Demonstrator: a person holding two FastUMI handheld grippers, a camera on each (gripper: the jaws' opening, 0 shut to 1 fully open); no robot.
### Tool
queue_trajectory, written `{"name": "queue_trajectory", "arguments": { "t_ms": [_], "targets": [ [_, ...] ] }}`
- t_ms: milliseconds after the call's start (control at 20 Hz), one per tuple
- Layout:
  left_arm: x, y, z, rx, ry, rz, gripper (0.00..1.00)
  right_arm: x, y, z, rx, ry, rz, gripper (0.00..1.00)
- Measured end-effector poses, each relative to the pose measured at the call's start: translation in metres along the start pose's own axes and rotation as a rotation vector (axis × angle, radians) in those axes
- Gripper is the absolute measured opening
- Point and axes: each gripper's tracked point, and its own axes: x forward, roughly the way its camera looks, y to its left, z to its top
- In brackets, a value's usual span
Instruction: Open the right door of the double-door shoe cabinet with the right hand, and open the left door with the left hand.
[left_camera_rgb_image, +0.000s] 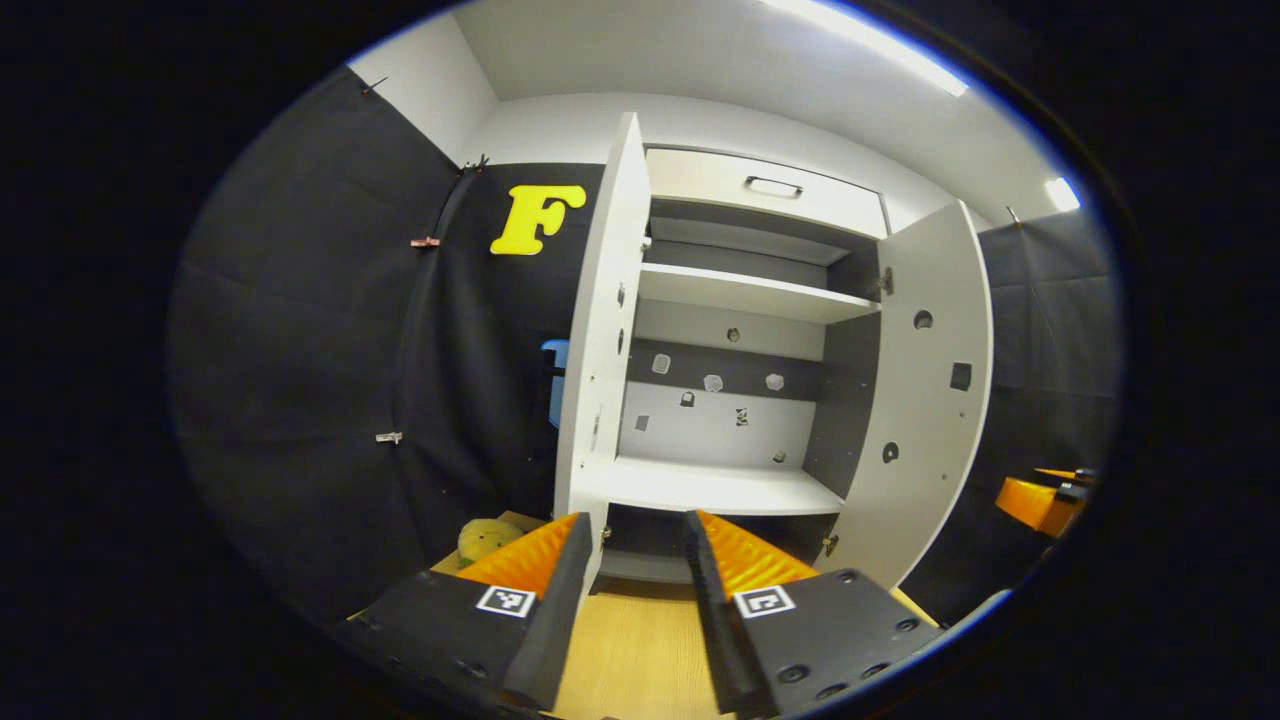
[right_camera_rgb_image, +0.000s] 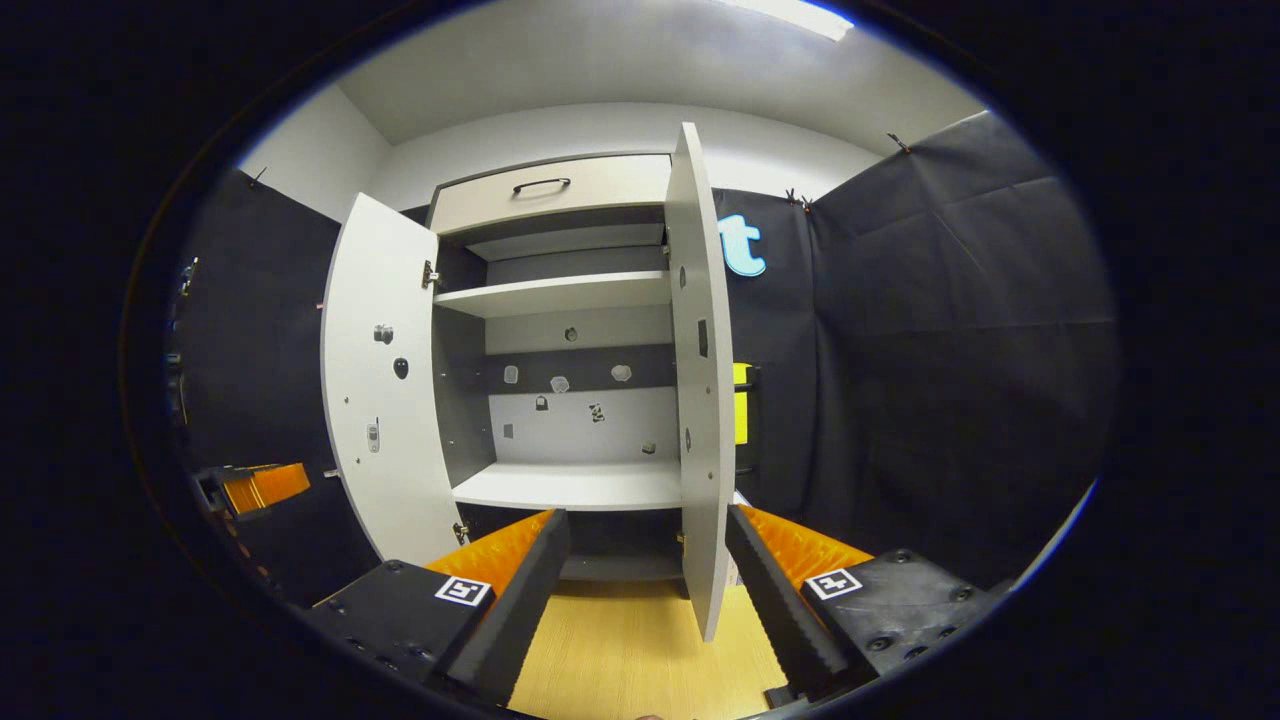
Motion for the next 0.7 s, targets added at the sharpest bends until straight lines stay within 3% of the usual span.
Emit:
{"name": "queue_trajectory", "arguments": {
  "t_ms": [150, 700],
  "targets": [
    [-0.009, -0.010, 0.002, 0.043, -0.017, 0.009, 0.93, -0.003, -0.004, 0.001, 0.015, -0.004, 0.004, 0.98],
    [0.020, -0.007, 0.000, 0.043, -0.053, -0.012, 0.95, 0.026, -0.004, -0.022, 0.018, 0.018, -0.027, 0.98]
  ]
}}
